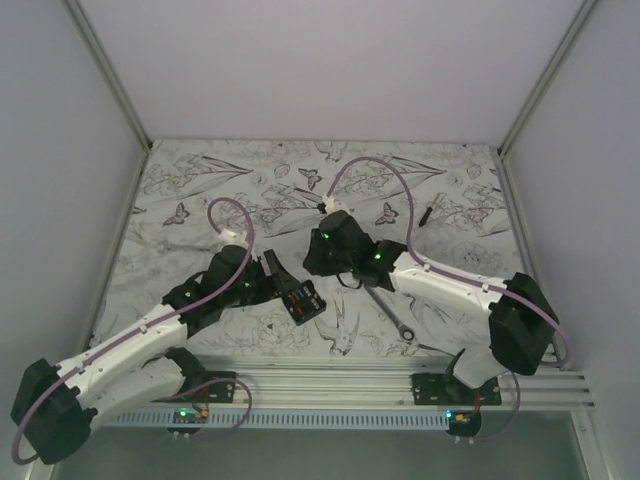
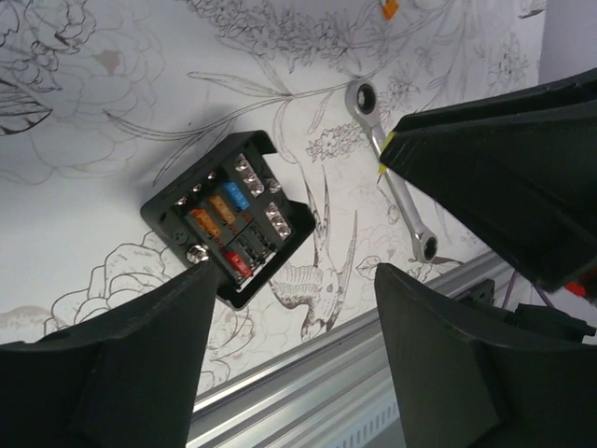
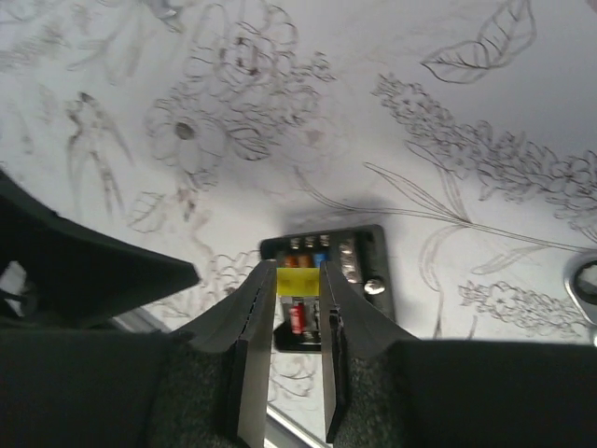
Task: Snap on the fuse box
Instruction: Pick up the fuse from the center of the board.
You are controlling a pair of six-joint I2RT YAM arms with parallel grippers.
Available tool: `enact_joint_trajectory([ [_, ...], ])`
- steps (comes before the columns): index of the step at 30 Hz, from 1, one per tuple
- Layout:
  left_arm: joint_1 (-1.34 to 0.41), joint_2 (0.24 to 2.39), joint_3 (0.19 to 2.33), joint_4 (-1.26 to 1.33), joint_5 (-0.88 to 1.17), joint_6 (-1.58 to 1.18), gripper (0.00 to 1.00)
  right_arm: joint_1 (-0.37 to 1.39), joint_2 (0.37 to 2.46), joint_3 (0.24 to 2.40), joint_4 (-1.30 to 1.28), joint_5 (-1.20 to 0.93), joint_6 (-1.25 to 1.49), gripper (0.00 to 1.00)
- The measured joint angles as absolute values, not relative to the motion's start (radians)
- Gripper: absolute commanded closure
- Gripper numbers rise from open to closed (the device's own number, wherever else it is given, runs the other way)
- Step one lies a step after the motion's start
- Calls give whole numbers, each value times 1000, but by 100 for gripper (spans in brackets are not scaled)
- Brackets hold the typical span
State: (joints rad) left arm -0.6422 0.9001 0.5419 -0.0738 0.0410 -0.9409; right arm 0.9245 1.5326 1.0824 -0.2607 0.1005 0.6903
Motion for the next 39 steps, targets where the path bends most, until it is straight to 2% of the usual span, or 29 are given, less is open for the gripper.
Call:
enact_joint_trajectory([
  [12, -734, 910, 617, -31, -84, -955, 64, 952, 1430, 1035, -166, 75, 794, 72],
  [16, -751, 910, 620, -22, -108, -957, 71, 957, 1414, 1018, -152, 72, 820, 72],
  [31, -775, 896, 625, -19, -133, -957, 82, 979, 1408, 997, -115, 75, 861, 72],
  [39, -780, 894, 625, -20, -133, -962, 94, 994, 1401, 982, -77, 81, 886, 72],
])
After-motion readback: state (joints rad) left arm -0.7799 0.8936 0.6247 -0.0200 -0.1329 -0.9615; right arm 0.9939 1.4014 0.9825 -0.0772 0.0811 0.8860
